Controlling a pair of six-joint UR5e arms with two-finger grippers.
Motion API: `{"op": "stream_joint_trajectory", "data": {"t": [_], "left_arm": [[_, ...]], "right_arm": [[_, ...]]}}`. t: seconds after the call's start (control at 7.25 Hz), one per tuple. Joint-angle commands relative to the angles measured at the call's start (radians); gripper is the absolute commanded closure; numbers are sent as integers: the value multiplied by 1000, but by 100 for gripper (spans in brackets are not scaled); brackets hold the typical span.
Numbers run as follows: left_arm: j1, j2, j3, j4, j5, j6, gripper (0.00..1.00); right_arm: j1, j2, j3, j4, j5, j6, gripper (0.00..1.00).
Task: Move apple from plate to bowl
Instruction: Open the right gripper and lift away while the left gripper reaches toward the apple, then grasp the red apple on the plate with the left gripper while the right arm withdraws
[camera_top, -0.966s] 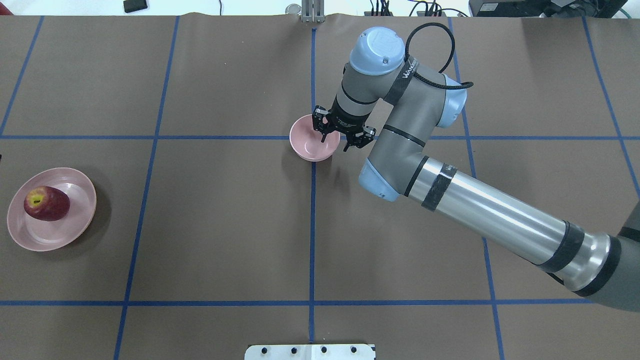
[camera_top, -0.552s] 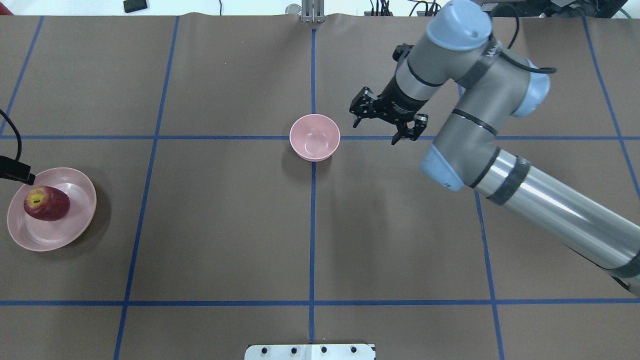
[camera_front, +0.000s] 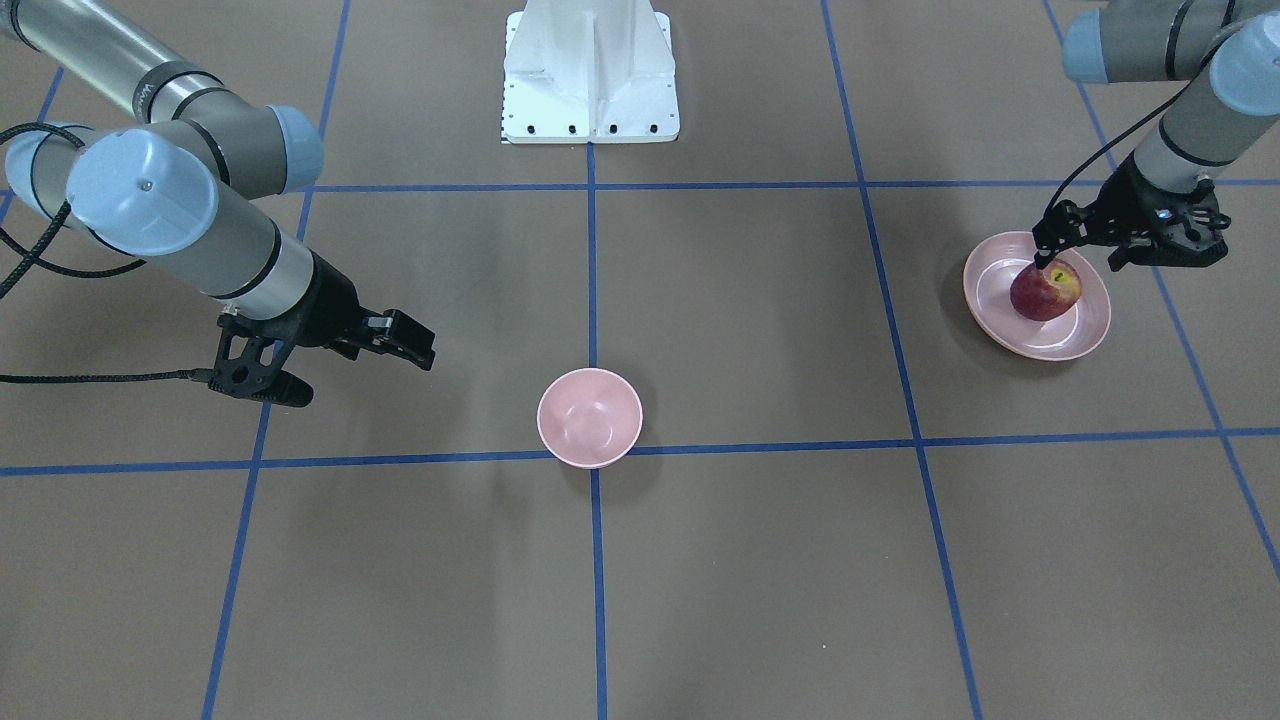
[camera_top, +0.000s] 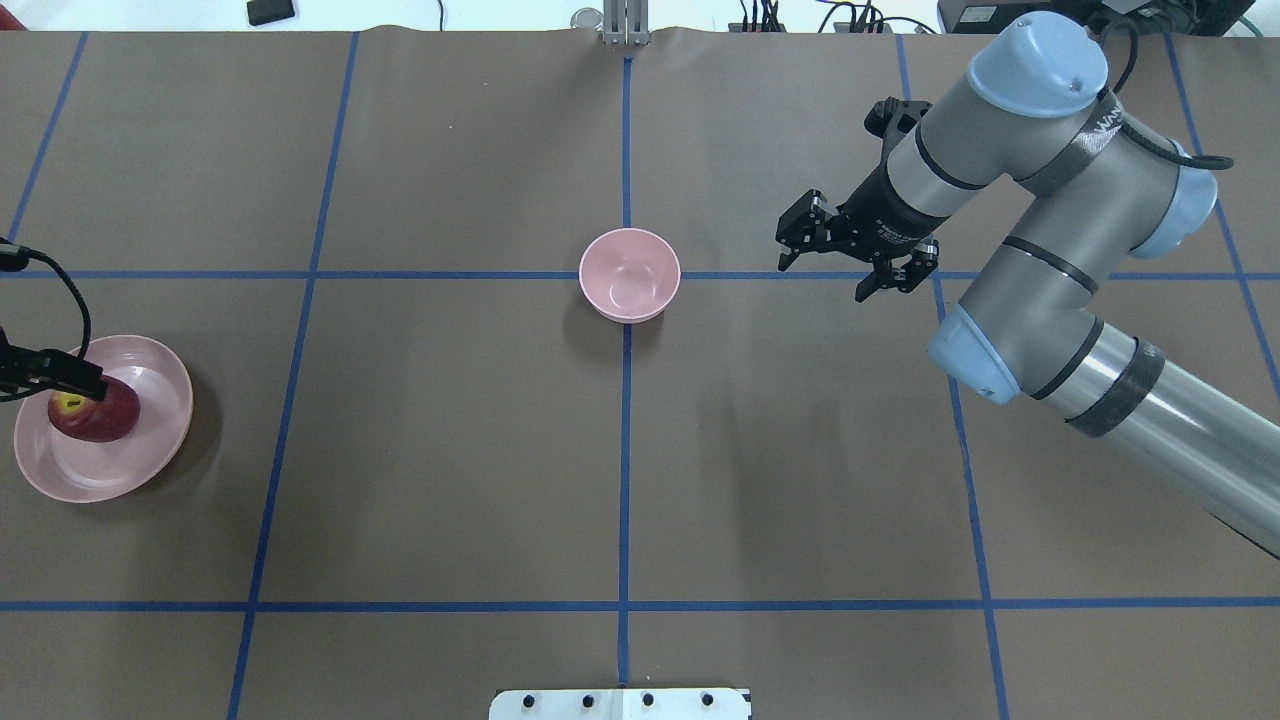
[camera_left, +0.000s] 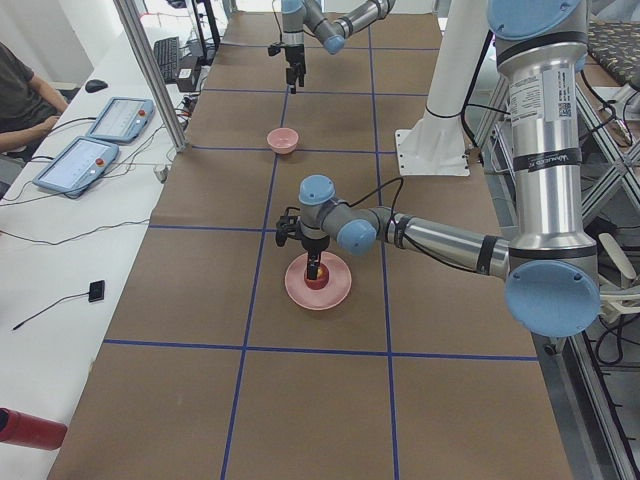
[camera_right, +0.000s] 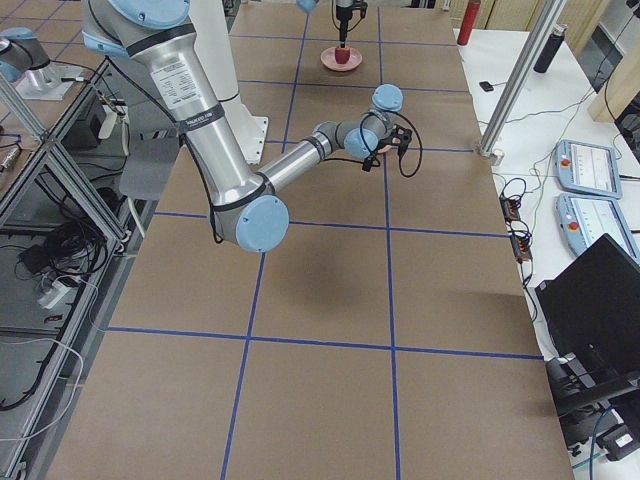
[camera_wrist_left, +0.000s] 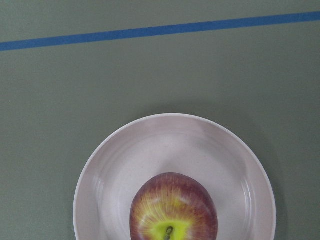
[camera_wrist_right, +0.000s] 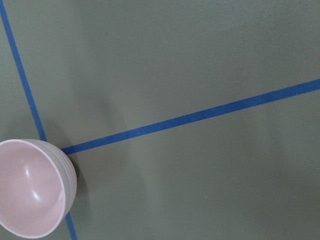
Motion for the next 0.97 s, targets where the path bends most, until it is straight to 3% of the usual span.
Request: {"op": "stream_joint_trajectory", "data": {"t": [0.0, 0.55, 0.69, 0.83], "left_arm": [[34, 1, 58, -98, 7, -60, 2], [69, -7, 86, -100, 36, -70, 3], [69, -7, 91, -100, 36, -70, 16], [69, -8, 91, -100, 35, -79, 49]], "right_arm": [[-4, -3, 0, -1, -6, -2, 0], [37, -9, 9, -4, 1, -4, 0], [68, -52, 56, -4, 4, -11, 0], [108, -137, 122, -4, 9, -80, 0]]}}
